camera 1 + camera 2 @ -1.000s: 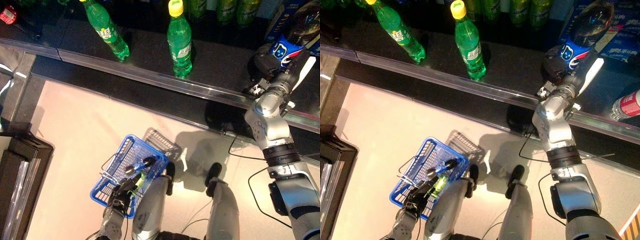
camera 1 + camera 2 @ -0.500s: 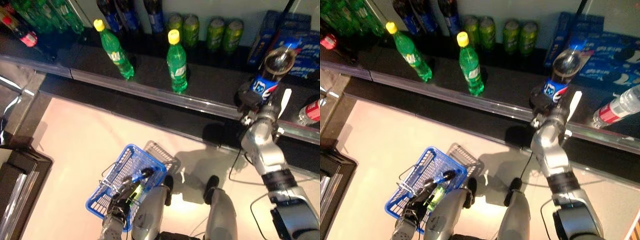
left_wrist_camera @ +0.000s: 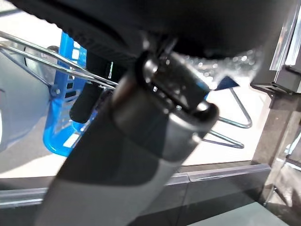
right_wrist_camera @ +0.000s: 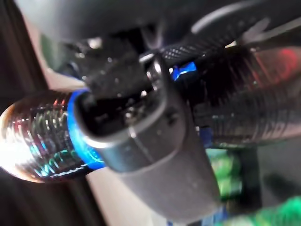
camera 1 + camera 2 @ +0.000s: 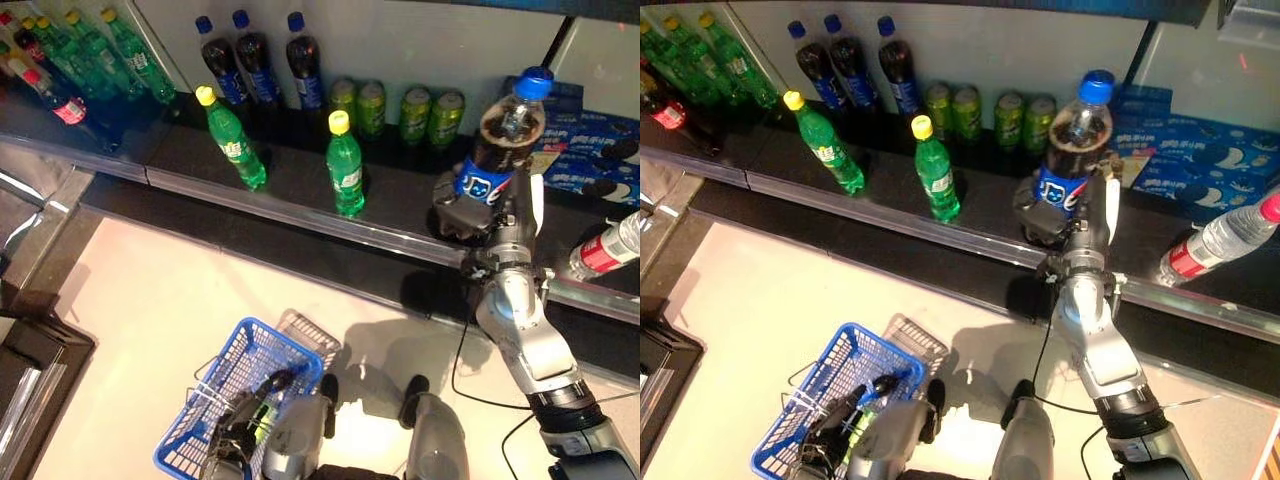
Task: Pick up the drink and place into the basket.
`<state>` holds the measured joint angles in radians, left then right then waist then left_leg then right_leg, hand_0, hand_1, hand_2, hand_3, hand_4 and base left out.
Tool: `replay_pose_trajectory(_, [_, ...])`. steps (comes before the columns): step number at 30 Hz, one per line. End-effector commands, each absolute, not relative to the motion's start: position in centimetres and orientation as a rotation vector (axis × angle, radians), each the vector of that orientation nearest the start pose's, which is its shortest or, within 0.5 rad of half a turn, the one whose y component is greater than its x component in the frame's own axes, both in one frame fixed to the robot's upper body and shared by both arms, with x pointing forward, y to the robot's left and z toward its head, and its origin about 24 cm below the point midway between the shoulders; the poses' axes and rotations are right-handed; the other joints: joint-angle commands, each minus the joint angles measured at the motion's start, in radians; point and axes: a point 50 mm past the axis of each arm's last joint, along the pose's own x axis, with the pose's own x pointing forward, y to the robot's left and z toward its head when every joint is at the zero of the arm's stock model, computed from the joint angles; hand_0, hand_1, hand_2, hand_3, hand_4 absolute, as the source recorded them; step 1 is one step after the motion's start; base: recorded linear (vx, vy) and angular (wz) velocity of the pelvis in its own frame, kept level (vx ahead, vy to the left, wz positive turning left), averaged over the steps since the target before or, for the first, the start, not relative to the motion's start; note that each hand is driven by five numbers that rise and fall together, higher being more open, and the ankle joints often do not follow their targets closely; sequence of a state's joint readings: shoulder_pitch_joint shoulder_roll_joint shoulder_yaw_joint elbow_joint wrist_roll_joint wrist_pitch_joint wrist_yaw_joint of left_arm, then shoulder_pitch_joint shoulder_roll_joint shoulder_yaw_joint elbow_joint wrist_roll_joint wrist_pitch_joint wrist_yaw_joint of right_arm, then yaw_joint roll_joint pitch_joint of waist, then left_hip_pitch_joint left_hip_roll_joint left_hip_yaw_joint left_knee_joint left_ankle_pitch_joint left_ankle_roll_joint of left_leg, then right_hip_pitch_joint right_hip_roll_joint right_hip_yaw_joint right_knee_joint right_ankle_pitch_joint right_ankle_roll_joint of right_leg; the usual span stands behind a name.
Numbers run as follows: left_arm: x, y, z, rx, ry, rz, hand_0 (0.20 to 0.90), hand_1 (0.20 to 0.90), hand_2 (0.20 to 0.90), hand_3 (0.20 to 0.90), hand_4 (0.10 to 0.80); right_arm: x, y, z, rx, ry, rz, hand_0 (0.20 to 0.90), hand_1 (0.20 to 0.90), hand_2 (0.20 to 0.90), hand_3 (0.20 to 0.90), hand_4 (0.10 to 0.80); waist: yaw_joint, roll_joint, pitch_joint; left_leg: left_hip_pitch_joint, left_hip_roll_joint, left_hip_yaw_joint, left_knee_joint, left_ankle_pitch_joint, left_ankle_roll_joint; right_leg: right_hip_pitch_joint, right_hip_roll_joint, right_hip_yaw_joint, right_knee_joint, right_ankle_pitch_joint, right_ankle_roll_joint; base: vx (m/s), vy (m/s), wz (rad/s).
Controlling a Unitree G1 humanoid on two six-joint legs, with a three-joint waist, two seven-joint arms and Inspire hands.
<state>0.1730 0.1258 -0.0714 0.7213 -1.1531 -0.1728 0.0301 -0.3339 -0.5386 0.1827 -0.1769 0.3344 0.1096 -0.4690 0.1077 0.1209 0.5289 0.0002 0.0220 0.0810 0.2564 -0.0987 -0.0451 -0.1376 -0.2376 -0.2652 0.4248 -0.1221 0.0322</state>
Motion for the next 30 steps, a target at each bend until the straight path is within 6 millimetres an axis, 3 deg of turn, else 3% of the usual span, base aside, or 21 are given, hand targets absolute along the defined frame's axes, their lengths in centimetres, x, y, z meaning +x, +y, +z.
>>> replay_pose_trajectory(1, [17.9,23.5,-5.7,-0.861,0.124,0.421,0.3,0.3,0.3,0.2,0.1,27.4,-14.8,22.5,-0.09,-0.661,0.096,0.3,0.3,0.3,0.2,0.1,0.013,-0.026,-0.24,-0.079,0.044,-0.018,0.069,0.139,-0.039,0.153,0.022,-0.012,-0.111,-0.026,-0.03,-0.031,0.007,0.11])
replay_pose_trajectory(9, [19.7,22.7,-1.4,-0.858,-0.027,0.234,0.3,0.3,0.3,0.2,0.1,26.5,-11.0,20.7,-0.037,-0.566,0.322,0.3,0.3,0.3,0.2,0.1,0.068,-0.044,-0.248,-0.074,0.038,-0.052,0.051,0.136,-0.041,0.179,0.023,-0.051,-0.138,-0.022,-0.025,-0.03,-0.016,0.15])
replay_pose_trajectory(15, [20.1,22.3,1.7,-0.844,-0.13,0.083,0.3,0.3,0.3,0.2,0.1,26.0,-8.8,20.7,-0.018,-0.566,0.422,0.3,0.3,0.3,0.2,0.1,0.124,-0.051,-0.235,-0.089,0.025,-0.092,0.063,0.138,-0.037,0.192,0.023,-0.086,-0.141,-0.023,-0.025,-0.031,-0.036,0.19])
replay_pose_trajectory(23, [20.9,21.0,8.1,-0.801,-0.323,-0.194,0.3,0.3,0.3,0.2,0.1,25.8,-5.7,20.3,0.037,-0.521,0.463,0.3,0.3,0.3,0.2,0.1,0.213,-0.078,-0.215,-0.116,-0.001,-0.157,0.101,0.134,-0.03,0.219,0.028,-0.13,-0.148,-0.02,-0.02,0.011,-0.075,0.25])
replay_pose_trajectory(28, [21.1,19.8,10.3,-0.765,-0.345,-0.327,0.3,0.3,0.3,0.2,0.1,25.9,-4.5,20.2,0.061,-0.504,0.45,0.3,0.3,0.3,0.2,0.1,0.249,-0.09,-0.21,-0.119,-0.01,-0.184,0.096,0.13,-0.027,0.237,0.031,-0.152,-0.164,-0.013,-0.013,0.024,-0.058,0.23])
replay_pose_trajectory(30, [21.1,18.8,12.1,-0.737,-0.376,-0.451,0.3,0.3,0.3,0.2,0.1,25.8,-3.7,20.1,0.089,-0.483,0.442,0.3,0.3,0.3,0.2,0.1,0.279,-0.099,-0.205,-0.126,-0.018,-0.203,0.094,0.13,-0.026,0.248,0.034,-0.169,-0.175,-0.006,-0.006,0.032,-0.077,0.17])
